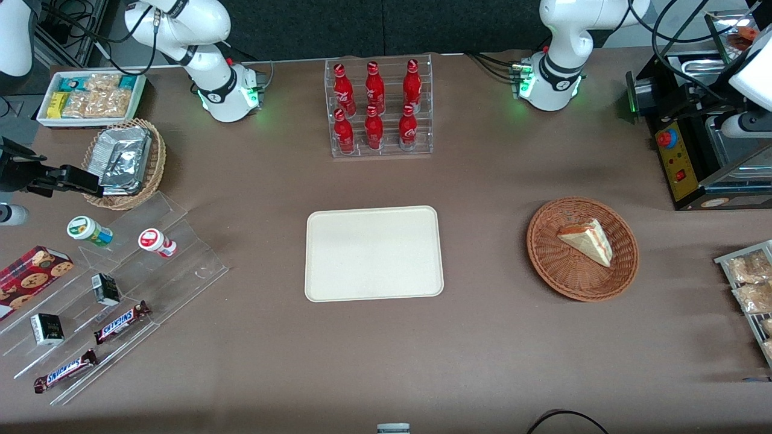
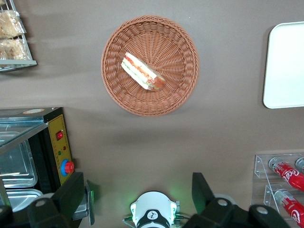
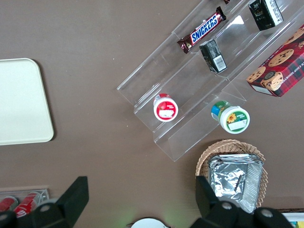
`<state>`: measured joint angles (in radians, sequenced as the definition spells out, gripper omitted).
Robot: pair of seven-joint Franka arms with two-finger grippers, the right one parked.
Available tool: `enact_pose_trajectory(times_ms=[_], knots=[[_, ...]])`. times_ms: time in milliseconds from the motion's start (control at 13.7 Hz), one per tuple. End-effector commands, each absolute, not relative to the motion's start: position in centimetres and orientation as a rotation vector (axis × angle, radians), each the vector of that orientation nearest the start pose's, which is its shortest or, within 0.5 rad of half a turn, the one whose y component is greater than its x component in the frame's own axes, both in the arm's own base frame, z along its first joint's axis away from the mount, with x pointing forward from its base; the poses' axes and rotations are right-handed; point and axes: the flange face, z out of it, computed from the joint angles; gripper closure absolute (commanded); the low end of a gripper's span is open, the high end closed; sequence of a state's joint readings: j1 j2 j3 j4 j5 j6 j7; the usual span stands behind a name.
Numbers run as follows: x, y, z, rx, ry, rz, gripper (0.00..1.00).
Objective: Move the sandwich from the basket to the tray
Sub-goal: 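Move the left gripper over the wicker basket above the wrapped sandwich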
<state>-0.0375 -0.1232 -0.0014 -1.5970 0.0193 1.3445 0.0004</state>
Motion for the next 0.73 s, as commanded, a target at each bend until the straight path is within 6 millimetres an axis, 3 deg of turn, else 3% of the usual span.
enact_pose_trajectory(times_ms=[0,219,511,657], knots=[[48.9,-1.9,65.8,-3.099,0.049,0.206,0.00],[50.1,-1.4,64.3,-3.093,0.007,0.236,0.00],[52.8,0.0,59.5,-2.980,-0.131,0.326,0.00],[53.3,2.1,56.6,-2.962,-0.311,0.311,0.00]])
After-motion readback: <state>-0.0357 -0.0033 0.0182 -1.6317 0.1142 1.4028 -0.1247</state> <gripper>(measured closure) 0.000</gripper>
